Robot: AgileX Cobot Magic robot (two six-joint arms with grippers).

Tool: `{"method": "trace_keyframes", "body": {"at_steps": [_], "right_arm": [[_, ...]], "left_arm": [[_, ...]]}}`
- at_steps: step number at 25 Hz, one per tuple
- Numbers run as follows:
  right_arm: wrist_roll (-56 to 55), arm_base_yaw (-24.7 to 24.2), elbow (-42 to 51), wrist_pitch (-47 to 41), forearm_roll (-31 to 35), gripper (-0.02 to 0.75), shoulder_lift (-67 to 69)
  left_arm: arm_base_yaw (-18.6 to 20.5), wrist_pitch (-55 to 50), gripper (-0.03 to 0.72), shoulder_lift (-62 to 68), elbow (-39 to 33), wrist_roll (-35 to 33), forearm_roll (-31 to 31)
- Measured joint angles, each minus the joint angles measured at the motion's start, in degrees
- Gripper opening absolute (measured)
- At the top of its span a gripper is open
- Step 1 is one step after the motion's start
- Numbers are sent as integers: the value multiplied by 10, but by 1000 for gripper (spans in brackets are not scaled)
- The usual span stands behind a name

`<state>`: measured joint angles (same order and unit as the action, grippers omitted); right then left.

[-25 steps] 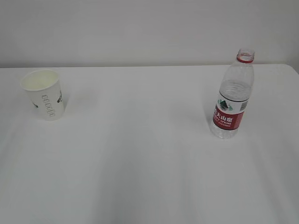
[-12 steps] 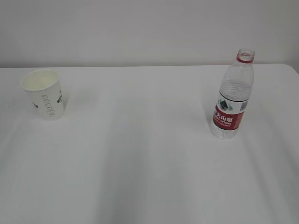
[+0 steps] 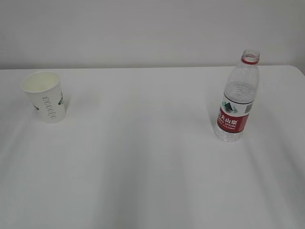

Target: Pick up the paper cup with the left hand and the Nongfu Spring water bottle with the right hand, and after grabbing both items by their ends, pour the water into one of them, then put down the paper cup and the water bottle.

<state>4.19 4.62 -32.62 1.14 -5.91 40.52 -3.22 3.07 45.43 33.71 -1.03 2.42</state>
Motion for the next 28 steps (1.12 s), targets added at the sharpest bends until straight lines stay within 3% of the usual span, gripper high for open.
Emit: {"method": "trace_keyframes", "body": {"at_steps": [28], "right_arm": [[-1, 0, 0, 168, -12, 590, 223]], "left_arm": [[0, 148, 587, 216, -3, 0, -5]]}}
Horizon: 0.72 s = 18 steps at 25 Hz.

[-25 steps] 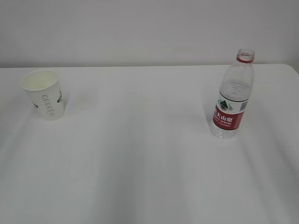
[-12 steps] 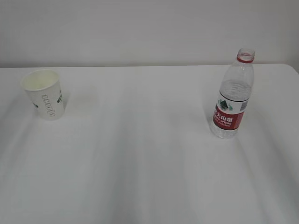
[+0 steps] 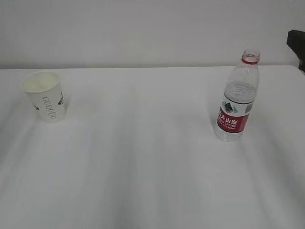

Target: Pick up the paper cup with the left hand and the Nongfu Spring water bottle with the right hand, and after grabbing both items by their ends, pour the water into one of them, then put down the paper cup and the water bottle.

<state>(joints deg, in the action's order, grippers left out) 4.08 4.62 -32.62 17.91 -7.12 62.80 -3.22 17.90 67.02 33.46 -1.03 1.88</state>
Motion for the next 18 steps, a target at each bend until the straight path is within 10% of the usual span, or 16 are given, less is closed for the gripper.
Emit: {"method": "trace_keyframes", "body": {"at_steps": [18], "right_arm": [[-32, 0, 80, 100, 0, 590, 12]], "left_arm": [[0, 100, 587, 6, -108, 0, -26]]}}
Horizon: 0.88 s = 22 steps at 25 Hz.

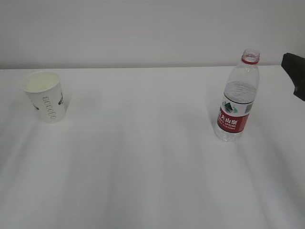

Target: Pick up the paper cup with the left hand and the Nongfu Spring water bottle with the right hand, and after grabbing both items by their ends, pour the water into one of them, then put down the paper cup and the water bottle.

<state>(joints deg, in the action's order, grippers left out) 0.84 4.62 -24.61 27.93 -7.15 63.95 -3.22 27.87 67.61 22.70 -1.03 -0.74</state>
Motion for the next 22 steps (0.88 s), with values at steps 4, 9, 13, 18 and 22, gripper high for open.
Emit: {"method": "trace_keyframes", "body": {"at_steps": [4, 9, 13, 18, 22], "right_arm": [[-8, 0, 27, 29, -1, 590, 0], [-8, 0, 64, 46, -1, 590, 0], [-19, 0, 93, 59, -2, 590, 0], [-25, 0, 135, 95, -6, 590, 0], [-27, 0, 158, 114, -16, 590, 0]], "left_arm": [[-1, 33, 587, 0, -32, 0, -9], [-18, 65, 587, 0, -76, 2, -13], [-28, 80, 587, 0, -102, 10, -13], [-29, 109, 587, 0, -135, 24, -13], [-29, 137, 587, 0, -164, 41, 1]]}}
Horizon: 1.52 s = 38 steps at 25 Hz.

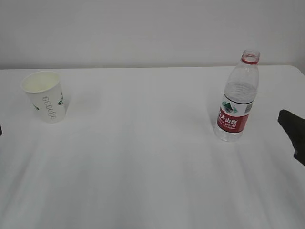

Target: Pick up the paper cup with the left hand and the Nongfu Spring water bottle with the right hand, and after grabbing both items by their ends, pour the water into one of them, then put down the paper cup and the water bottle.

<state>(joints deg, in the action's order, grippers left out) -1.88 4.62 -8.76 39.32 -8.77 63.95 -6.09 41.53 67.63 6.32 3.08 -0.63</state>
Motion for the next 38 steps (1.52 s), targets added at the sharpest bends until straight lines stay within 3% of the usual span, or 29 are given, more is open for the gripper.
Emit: {"method": "trace_keyframes", "body": {"at_steps": [8, 20, 29, 38], "right_arm": [[-16, 0, 24, 37, -29, 590, 33], [-21, 0, 79, 151, -33, 590, 92], [-3, 0, 89, 250, -29, 590, 171], [12, 0, 89, 257, -17, 590, 251]], "left_arm": [[0, 52, 587, 0, -56, 18, 19], [0, 51, 587, 1, -61, 94, 136], [0, 44, 587, 4, -61, 94, 140], [0, 120, 587, 64, -61, 32, 113]]}}
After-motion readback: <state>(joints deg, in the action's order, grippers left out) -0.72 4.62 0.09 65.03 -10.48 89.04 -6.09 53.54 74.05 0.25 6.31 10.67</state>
